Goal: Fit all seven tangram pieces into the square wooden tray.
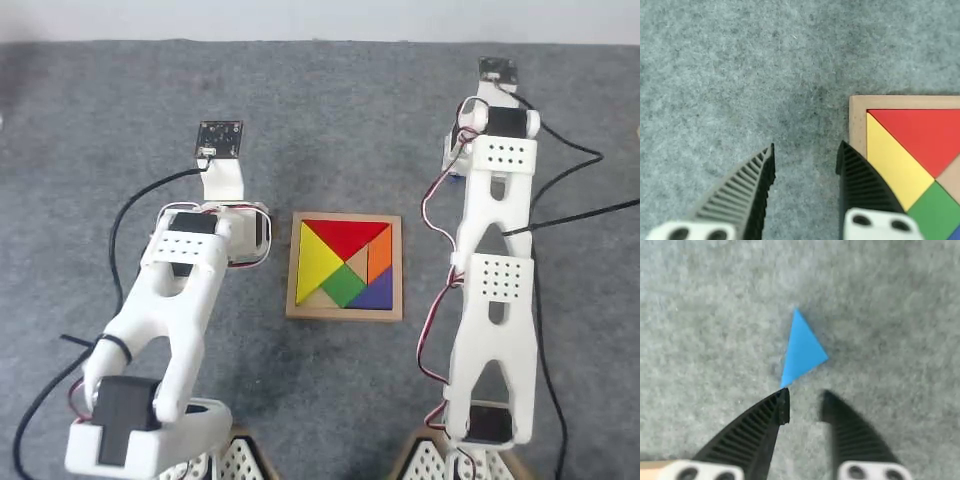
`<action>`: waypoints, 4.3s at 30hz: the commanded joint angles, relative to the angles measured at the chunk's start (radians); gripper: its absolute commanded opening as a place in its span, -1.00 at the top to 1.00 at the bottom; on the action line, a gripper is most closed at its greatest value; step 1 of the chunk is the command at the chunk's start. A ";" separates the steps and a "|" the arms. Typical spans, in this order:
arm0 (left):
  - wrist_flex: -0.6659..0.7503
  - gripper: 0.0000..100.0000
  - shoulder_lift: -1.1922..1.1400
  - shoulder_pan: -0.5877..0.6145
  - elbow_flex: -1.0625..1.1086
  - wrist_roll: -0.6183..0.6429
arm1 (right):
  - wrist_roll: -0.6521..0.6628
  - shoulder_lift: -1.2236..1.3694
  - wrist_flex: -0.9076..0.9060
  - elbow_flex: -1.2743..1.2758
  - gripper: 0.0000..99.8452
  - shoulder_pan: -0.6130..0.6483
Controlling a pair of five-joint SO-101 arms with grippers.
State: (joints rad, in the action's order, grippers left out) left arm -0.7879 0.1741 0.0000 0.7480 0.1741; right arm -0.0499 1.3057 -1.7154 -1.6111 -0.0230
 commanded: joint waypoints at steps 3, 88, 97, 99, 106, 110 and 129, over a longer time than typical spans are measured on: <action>0.014 0.59 0.046 0.000 -0.022 -0.008 | -0.025 -0.045 0.062 -0.046 0.50 0.031; 0.014 0.59 0.051 0.000 -0.022 -0.008 | -0.035 -0.203 -0.027 0.437 0.40 0.070; 0.014 0.59 0.051 0.000 -0.022 -0.008 | -0.058 -0.180 0.105 0.436 0.40 0.074; 0.014 0.59 0.051 0.000 -0.022 -0.008 | -0.149 -0.179 0.107 0.436 0.40 0.073; 0.014 0.59 0.051 0.000 -0.022 -0.008 | -0.301 -0.170 0.094 0.442 0.40 0.070; 0.012 0.59 0.051 0.000 -0.022 -0.008 | -0.304 -0.170 0.124 0.437 0.40 0.071; 0.012 0.59 0.051 0.002 -0.022 -0.008 | -0.184 -0.170 0.150 0.442 0.68 0.074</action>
State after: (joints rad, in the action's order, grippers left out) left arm -0.7879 0.1803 0.0000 0.7480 0.1741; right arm -0.2539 1.1630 -1.5850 -1.1707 0.0322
